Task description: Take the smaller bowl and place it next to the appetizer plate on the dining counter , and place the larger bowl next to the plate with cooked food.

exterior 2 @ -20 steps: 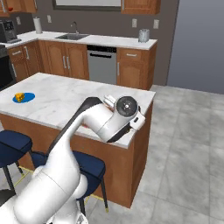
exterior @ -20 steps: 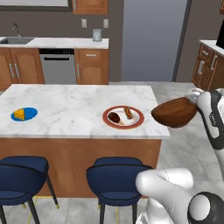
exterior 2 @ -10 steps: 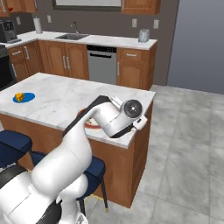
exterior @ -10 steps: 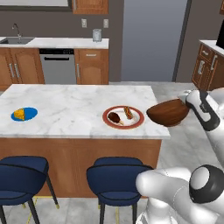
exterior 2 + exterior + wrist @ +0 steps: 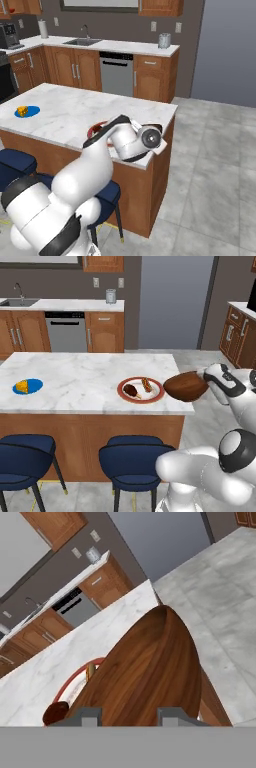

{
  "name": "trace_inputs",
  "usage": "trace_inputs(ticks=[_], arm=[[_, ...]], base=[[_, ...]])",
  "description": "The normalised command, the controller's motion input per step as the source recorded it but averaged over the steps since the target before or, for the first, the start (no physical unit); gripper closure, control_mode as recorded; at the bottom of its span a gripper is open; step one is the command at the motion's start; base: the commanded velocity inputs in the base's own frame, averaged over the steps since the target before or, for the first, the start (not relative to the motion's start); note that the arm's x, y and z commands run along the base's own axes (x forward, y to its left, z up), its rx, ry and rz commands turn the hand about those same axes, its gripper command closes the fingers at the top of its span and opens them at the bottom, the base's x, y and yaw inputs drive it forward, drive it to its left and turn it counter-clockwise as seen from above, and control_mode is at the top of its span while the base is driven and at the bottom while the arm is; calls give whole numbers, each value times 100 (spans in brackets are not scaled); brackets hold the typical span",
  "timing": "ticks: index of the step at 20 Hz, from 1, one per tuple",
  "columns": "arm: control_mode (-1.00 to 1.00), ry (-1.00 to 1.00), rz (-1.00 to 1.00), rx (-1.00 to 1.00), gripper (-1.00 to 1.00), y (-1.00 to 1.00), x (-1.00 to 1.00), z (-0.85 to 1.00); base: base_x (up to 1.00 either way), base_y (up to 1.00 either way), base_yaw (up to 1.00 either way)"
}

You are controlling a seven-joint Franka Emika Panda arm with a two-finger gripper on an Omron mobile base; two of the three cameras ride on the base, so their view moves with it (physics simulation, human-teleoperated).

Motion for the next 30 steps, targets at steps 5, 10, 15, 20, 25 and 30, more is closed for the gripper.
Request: trace_inputs(ticks=[5,10,15,20,25,30], arm=[[-100,-1,0,0,100,0,30,-38],[-100,3,0,0,100,-9,42,-30],[-100,1,0,0,100,-8,34,-41],[-100,0,0,0,100,-2,18,-55],[-100,-1,0,0,100,0,-20,-42],[-100,-11,5,4,100,0,-2,16]], base=[[0,0,0],[0,0,0],[0,0,0],[0,0,0],[0,0,0],[0,0,0]])
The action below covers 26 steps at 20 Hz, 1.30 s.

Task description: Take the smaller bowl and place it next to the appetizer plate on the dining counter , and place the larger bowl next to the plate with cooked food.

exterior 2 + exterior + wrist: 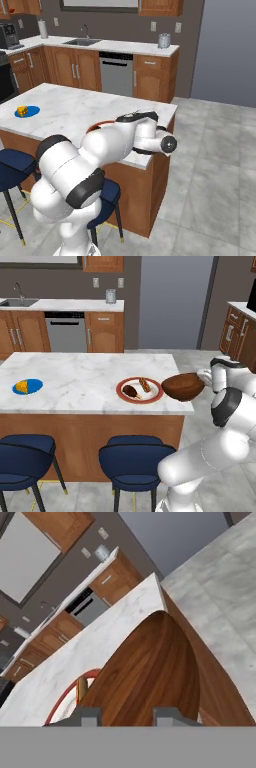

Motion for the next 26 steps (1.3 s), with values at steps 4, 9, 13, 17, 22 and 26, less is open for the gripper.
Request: trace_inputs(ticks=[4,9,13,17,22,26], arm=[[-100,-9,8,15,100,0,15,32],[-100,-5,6,16,100,-2,22,-2],[-100,0,5,4,100,-12,22,-35],[-100,0,5,-1,100,-22,0,-55],[-100,-2,5,-3,100,-7,8,-64],[-100,-3,5,-1,-100,10,22,-34]], base=[[0,0,0],[0,0,0],[0,0,0],[0,0,0],[0,0,0],[0,0,0]])
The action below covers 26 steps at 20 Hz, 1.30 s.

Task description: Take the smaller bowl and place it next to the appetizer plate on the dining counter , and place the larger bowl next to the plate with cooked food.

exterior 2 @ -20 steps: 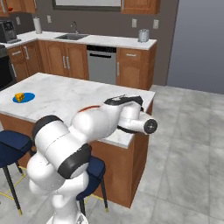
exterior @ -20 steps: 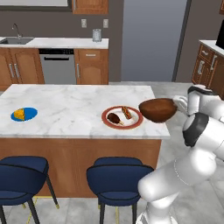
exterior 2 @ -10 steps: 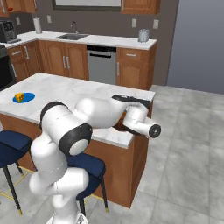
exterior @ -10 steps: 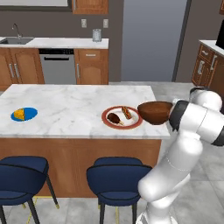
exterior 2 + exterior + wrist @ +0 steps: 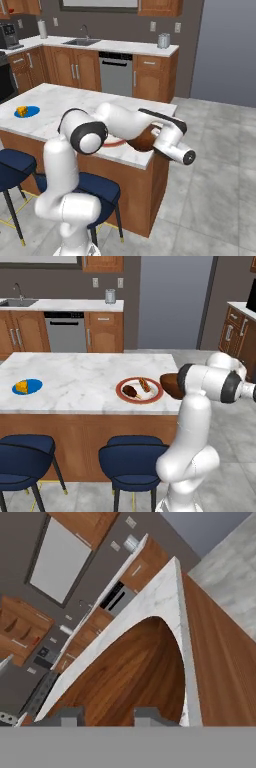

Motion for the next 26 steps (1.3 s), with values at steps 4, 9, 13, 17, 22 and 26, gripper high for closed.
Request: trace_inputs(ticks=[4,9,13,17,22,26], arm=[[-100,18,1,-7,-100,23,0,56],[-100,16,5,-19,-100,67,0,87],[-100,18,3,-25,-100,65,-3,67],[-100,28,0,-40,-100,43,-74,60],[-100,10,0,-43,-100,70,-100,49],[-100,0,0,-22,-100,76,-99,82]], base=[[0,0,0],[0,0,0],[0,0,0],[0,0,0],[0,0,0],[0,0,0]])
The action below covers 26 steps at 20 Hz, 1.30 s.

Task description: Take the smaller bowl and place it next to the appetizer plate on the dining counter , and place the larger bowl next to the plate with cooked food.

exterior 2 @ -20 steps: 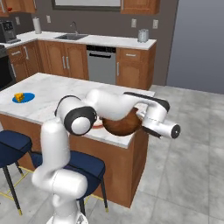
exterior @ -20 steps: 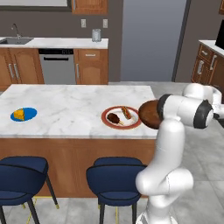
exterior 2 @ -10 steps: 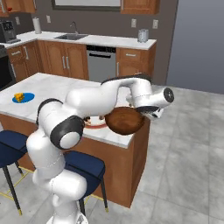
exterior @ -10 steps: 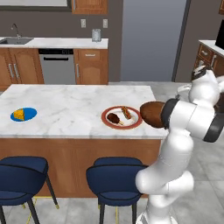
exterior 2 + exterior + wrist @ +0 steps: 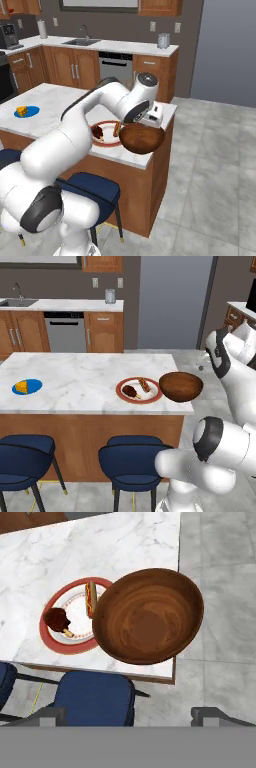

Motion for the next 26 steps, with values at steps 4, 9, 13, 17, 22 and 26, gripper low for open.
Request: trace_inputs(ticks=[4,9,13,17,22,26], arm=[[-100,0,0,-10,-100,62,-90,72],[-100,0,-1,-1,-100,21,-92,43],[-100,0,-8,0,-100,0,-71,25],[-100,-13,-5,-4,-100,18,-6,43],[-100,-23,-5,-8,-100,16,0,15],[100,-5,-3,-4,-100,19,6,0]], base=[[0,0,0],[0,0,0],[0,0,0],[0,0,0],[0,0,0],[0,0,0]])
